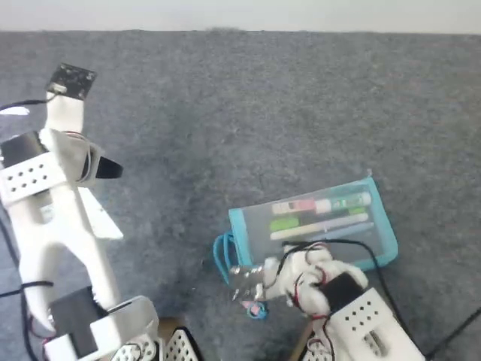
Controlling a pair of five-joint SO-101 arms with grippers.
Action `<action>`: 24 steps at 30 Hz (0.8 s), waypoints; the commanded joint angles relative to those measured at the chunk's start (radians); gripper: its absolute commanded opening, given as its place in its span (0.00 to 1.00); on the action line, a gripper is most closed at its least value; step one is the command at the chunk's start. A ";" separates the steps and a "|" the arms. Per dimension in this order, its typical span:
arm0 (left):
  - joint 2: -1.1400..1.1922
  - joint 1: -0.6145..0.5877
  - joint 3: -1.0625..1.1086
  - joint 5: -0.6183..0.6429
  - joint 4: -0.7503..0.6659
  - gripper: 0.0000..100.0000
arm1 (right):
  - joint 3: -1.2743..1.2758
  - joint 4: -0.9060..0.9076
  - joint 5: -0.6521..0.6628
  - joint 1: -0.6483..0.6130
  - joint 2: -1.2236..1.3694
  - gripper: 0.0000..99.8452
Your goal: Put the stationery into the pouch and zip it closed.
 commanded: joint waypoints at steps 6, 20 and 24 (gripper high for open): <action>-0.002 -0.002 -0.070 -0.014 0.009 0.32 | -0.175 0.395 0.161 -0.065 -0.188 0.14; -0.002 -0.002 -0.071 -0.014 -0.002 0.32 | -0.184 0.343 0.244 -0.154 0.180 0.16; 0.000 -0.002 -0.071 -0.011 -0.028 0.32 | -0.215 0.262 0.195 -0.193 0.424 0.16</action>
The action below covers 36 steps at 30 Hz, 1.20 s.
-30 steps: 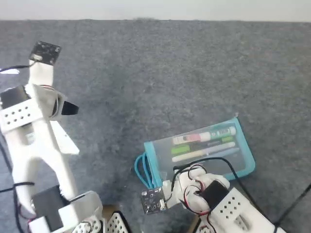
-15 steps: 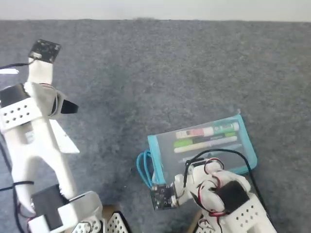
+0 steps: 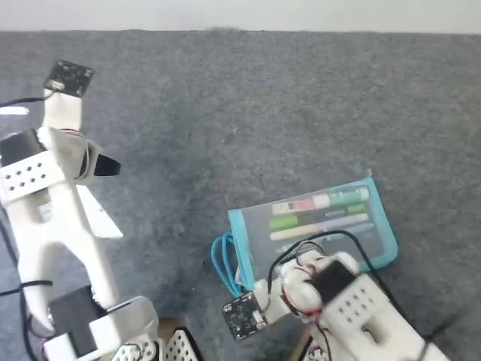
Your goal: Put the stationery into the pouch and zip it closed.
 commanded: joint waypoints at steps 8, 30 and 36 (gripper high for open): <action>-0.005 0.006 -0.047 -0.011 -0.014 0.33 | 0.002 -0.318 -0.285 -0.016 0.475 0.16; -0.006 0.005 -0.041 -0.009 -0.011 0.33 | -0.196 -0.713 -0.578 0.437 0.492 0.16; -0.005 -0.012 -0.041 -0.011 -0.012 0.33 | -0.135 -0.587 -0.574 0.366 0.397 0.16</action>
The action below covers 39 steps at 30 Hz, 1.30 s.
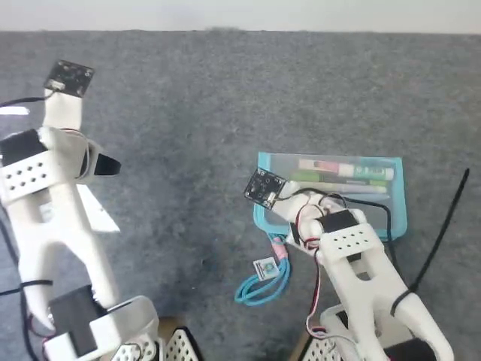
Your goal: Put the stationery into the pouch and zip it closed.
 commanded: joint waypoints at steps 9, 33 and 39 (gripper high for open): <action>-0.005 -0.012 -0.041 -0.014 -0.011 0.33 | 0.331 -0.070 0.199 -0.067 -0.392 0.17; -0.006 -0.011 -0.024 -0.012 0.031 0.33 | 0.572 -0.116 0.698 0.160 -0.808 0.16; -0.006 -0.014 -0.024 -0.012 0.032 0.33 | 0.572 -0.114 0.694 0.096 -0.806 0.01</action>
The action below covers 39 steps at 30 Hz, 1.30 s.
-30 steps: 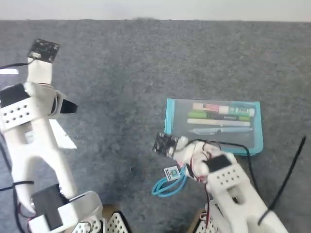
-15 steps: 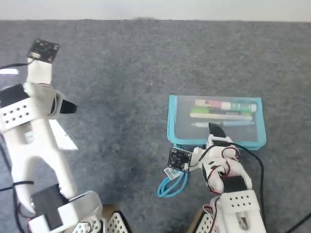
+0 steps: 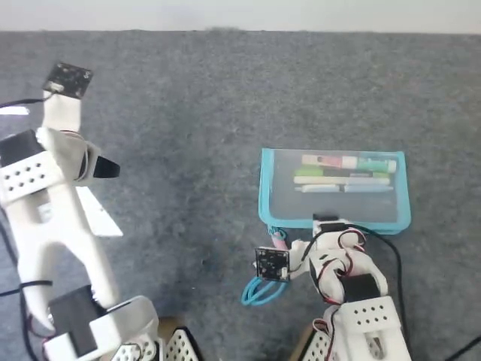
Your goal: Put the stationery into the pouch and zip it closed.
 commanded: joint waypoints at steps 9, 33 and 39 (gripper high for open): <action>-0.006 -0.020 -0.024 -0.009 0.011 0.33 | 0.014 -0.071 0.009 0.027 -0.028 0.01; -0.005 0.009 -0.021 -0.009 0.003 0.33 | -0.345 0.504 -0.680 0.435 -0.018 0.10; -0.005 0.014 -0.019 -0.009 0.011 0.33 | -0.356 0.473 -0.959 0.449 -0.015 0.09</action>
